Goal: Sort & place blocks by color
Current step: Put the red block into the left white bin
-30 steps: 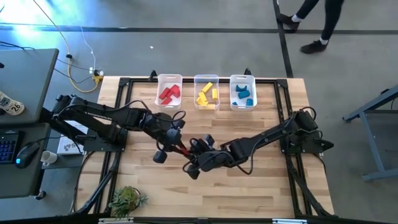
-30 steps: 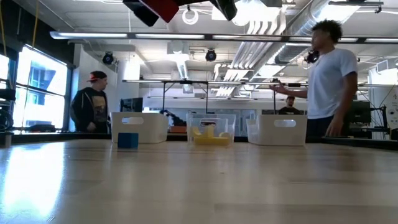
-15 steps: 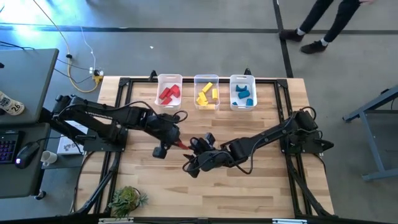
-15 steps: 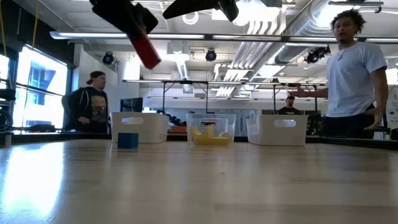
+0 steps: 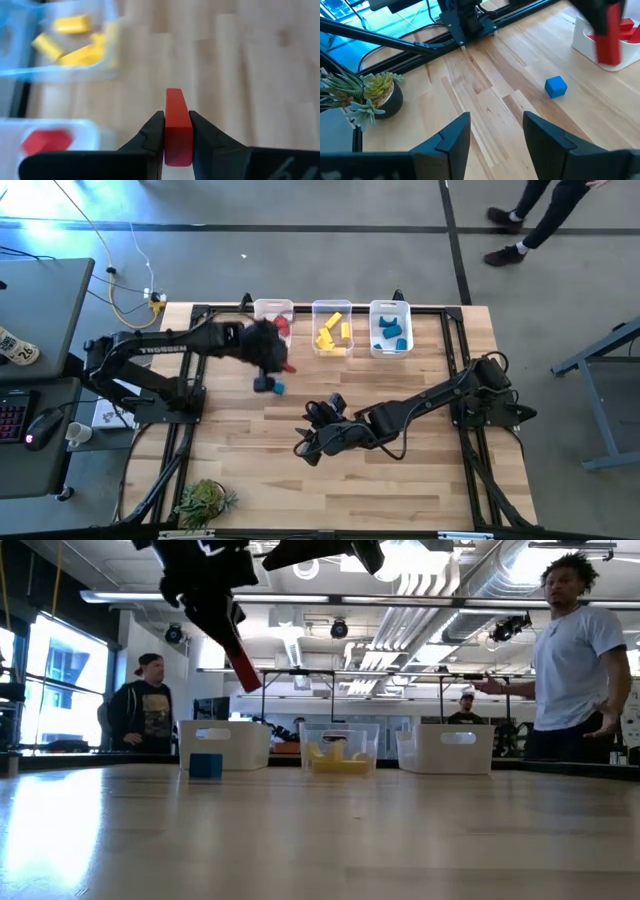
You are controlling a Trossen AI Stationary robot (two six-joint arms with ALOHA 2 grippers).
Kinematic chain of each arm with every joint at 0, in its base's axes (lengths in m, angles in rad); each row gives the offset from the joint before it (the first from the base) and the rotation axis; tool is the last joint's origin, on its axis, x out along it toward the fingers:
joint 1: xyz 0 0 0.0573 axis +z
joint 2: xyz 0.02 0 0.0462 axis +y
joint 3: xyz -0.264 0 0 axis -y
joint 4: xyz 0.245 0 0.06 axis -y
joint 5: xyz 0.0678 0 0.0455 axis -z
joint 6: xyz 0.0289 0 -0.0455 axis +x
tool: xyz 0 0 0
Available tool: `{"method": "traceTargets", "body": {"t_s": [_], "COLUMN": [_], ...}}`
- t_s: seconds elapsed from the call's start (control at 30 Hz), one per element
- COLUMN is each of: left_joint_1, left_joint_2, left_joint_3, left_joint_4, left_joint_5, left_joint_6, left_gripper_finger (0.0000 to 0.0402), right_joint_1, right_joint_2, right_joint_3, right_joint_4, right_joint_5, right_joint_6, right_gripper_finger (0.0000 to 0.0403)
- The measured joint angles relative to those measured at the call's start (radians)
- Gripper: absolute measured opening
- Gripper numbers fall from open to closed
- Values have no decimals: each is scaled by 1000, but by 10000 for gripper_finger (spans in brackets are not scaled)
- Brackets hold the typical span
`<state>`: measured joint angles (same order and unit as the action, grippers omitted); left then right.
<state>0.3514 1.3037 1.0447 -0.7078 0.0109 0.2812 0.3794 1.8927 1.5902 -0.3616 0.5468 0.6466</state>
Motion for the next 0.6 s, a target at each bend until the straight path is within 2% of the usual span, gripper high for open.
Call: {"method": "traceTargets", "body": {"t_s": [0.1,0.27,0.43,0.6], "left_joint_1": [94,235,349,407], "left_joint_2": [0,0,1,31], "left_joint_3": [0,0,0,0], "left_joint_4": [0,1,3,8], "left_joint_5": [-19,-119,-128,-127], "left_joint_6": [17,37,37,-6], "left_gripper_finger": [42,42,42,42], "right_joint_1": [0,0,-6,-15], "right_joint_2": [0,0,0,0], "right_joint_3": [0,0,0,0], "right_joint_4": [0,0,0,0], "right_joint_5": [0,0,2,3], "right_joint_6": [0,0,0,0], "right_gripper_finger": [167,167,167,167]}}
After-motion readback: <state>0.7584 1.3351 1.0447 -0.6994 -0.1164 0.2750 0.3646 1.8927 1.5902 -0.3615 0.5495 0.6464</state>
